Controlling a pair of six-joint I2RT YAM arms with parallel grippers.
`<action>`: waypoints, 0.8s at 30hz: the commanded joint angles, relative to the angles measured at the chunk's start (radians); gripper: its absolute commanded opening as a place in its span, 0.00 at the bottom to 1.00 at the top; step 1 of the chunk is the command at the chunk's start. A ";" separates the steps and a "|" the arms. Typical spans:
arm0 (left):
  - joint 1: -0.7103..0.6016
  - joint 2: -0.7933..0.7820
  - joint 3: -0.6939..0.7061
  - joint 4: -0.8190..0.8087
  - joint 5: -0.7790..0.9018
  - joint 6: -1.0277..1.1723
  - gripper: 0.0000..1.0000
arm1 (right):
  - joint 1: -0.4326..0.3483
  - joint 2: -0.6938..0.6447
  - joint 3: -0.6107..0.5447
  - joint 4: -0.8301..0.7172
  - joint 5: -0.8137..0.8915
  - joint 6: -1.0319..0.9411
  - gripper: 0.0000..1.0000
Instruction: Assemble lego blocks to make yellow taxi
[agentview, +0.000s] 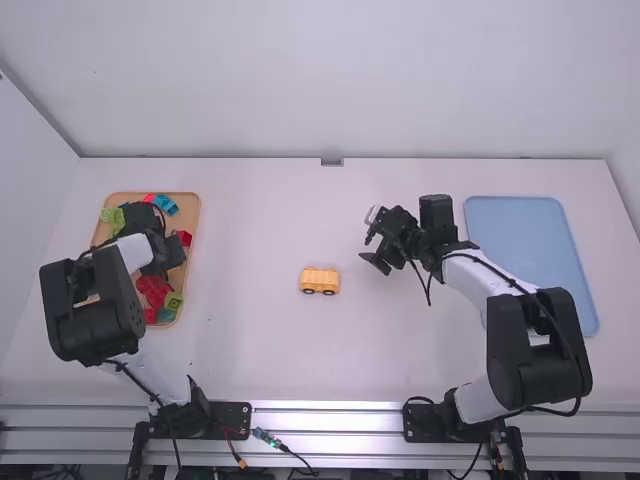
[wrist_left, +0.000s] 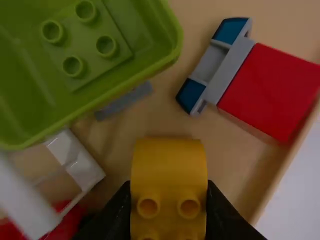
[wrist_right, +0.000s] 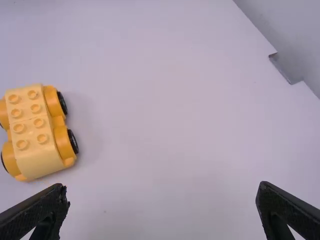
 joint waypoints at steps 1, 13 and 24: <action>-0.018 -0.085 0.024 -0.027 0.064 0.052 0.02 | -0.039 -0.011 -0.030 0.009 -0.099 -0.011 0.99; -0.180 -0.162 0.145 -0.212 0.230 0.297 0.02 | -0.012 -0.006 -0.180 0.188 -0.128 -0.024 0.99; -0.372 -0.162 0.208 -0.342 0.506 0.776 0.02 | -0.010 0.349 -0.061 0.316 -0.343 0.068 0.99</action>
